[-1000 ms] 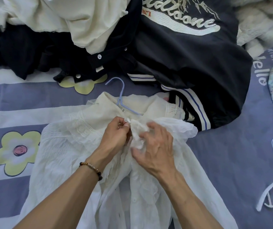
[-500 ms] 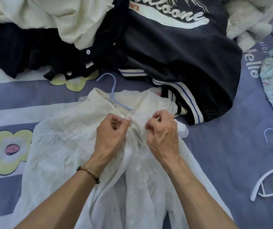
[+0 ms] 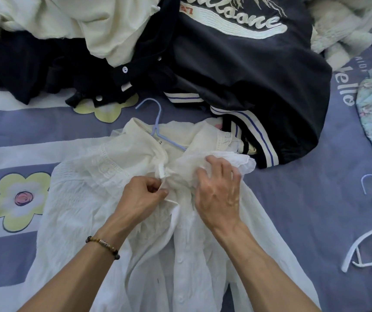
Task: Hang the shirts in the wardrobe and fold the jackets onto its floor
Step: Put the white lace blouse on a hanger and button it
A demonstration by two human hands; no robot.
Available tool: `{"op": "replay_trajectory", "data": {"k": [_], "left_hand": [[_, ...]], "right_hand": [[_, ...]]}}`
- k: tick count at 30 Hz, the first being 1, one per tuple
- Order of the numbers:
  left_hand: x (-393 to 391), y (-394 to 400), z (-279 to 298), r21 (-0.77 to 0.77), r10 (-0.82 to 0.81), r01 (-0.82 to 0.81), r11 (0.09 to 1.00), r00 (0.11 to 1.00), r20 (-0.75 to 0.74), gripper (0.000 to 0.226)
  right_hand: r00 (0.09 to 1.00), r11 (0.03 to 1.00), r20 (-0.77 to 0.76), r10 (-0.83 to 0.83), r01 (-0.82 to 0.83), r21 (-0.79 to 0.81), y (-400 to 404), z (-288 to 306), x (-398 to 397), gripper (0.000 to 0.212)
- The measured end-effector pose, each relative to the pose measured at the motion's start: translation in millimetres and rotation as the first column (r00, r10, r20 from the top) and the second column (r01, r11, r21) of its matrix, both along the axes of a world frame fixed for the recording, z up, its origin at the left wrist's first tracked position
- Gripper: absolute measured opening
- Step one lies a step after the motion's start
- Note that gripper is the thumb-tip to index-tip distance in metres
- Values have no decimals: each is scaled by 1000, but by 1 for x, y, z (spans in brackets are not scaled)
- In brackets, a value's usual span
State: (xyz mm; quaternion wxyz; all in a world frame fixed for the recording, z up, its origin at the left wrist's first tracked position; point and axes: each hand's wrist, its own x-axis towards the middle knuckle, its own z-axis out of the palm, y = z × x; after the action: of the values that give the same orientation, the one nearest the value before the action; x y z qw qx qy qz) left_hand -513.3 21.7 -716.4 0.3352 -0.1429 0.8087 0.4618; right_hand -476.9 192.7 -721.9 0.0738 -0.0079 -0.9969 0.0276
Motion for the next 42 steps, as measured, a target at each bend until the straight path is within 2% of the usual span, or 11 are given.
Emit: {"op": "replay_trajectory", "data": {"k": [3, 4, 6, 8, 11, 16, 22, 28, 33, 35, 42], "left_hand": [[1, -2, -1, -20, -12, 12, 1000, 1000, 2, 25], [1, -2, -1, -13, -2, 2, 1000, 1000, 3, 27], [2, -4, 0, 20, 45, -45, 999, 999, 9, 26], [3, -4, 1, 60, 91, -92, 994, 996, 25, 19], [2, -6, 4, 126, 90, -99, 987, 993, 76, 5], [5, -7, 8, 163, -16, -4, 987, 993, 121, 10], [12, -10, 9, 171, 9, -32, 985, 991, 132, 14], [18, -17, 14, 164, -92, 71, 984, 988, 122, 10], [30, -15, 19, 164, -84, 65, 984, 990, 114, 12], [38, -11, 25, 202, -35, 12, 979, 994, 108, 13], [54, -4, 45, 306, 129, -164, 938, 983, 130, 5]], "right_hand": [[957, 962, -178, 231, -251, -103, -16, 5, 7, 24], [946, 940, -136, 295, -313, -139, -19, 3, 9, 26], [932, 923, 73, 356, -339, -180, -21, -7, 10, 21], [947, 954, 214, 239, -188, -233, -19, -19, 9, 18], [963, 941, 269, 34, 60, -332, -22, -27, 6, 12], [945, 924, 321, -71, 183, -335, -28, -31, 0, 10], [923, 907, 359, -142, 266, -325, -35, -32, 9, 15], [810, 774, 556, -184, 469, -426, -40, -25, 7, 13], [770, 418, 583, -259, 633, -651, -34, 10, 26, 10], [776, 332, 574, -259, 630, -702, -33, 23, 36, 9], [804, 277, 541, -249, 594, -755, -39, 58, 53, 14]]}}
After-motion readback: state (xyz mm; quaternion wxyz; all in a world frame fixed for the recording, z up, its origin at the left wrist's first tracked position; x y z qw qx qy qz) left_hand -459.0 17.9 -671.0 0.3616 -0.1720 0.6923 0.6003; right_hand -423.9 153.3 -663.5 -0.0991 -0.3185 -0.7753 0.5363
